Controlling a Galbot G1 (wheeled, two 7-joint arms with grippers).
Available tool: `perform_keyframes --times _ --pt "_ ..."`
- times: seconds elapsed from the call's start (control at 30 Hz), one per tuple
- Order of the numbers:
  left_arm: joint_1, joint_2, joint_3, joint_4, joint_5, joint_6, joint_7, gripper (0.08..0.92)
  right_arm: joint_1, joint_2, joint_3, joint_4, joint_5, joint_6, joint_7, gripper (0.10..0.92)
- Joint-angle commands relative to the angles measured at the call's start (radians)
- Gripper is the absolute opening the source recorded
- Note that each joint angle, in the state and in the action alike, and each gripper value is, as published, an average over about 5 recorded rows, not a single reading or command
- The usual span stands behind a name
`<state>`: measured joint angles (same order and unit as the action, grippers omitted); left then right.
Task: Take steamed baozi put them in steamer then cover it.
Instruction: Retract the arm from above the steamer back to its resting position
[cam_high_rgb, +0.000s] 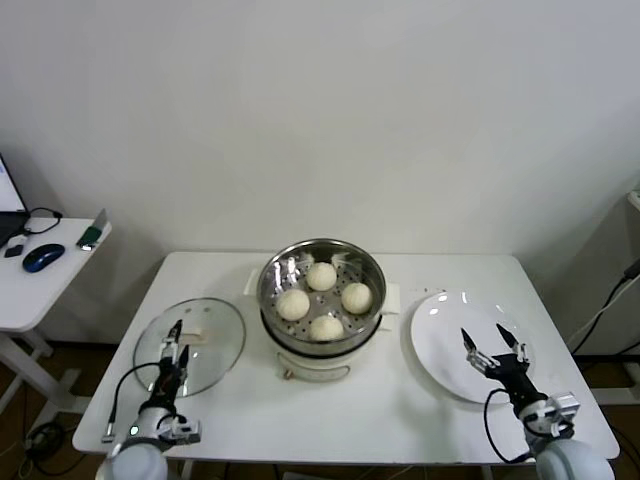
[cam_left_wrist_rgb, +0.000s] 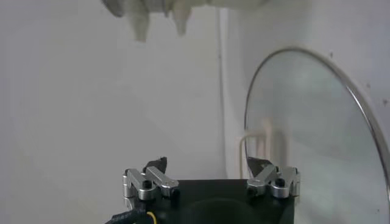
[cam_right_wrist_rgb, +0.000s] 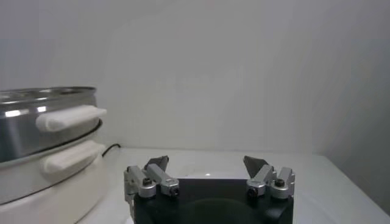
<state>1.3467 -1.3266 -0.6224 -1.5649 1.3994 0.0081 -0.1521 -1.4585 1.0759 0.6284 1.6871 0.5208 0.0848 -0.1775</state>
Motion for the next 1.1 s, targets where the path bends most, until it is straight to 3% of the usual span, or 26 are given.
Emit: perform_keyframes --times 0.03,0.73,0.83,1.1 --pt "-0.137 0.007 0.0 0.19 0.098 -0.023 -0.054 0.823 -0.05 0.041 0.036 0.001 -0.035 0.007 -0.008 0.823" --pt "-0.213 0.017 0.014 0.233 0.043 -0.016 -0.052 0.82 -0.039 0.053 0.017 -0.034 -0.107 0.02 -0.039 0.823" --pt "-0.219 0.013 0.02 0.233 0.036 -0.02 -0.05 0.777 -0.037 0.059 0.011 -0.041 -0.123 0.023 -0.045 0.823" --pt "-0.223 0.011 0.027 0.254 0.024 -0.033 -0.037 0.55 -0.028 0.075 0.007 -0.054 -0.145 0.031 -0.051 0.823"
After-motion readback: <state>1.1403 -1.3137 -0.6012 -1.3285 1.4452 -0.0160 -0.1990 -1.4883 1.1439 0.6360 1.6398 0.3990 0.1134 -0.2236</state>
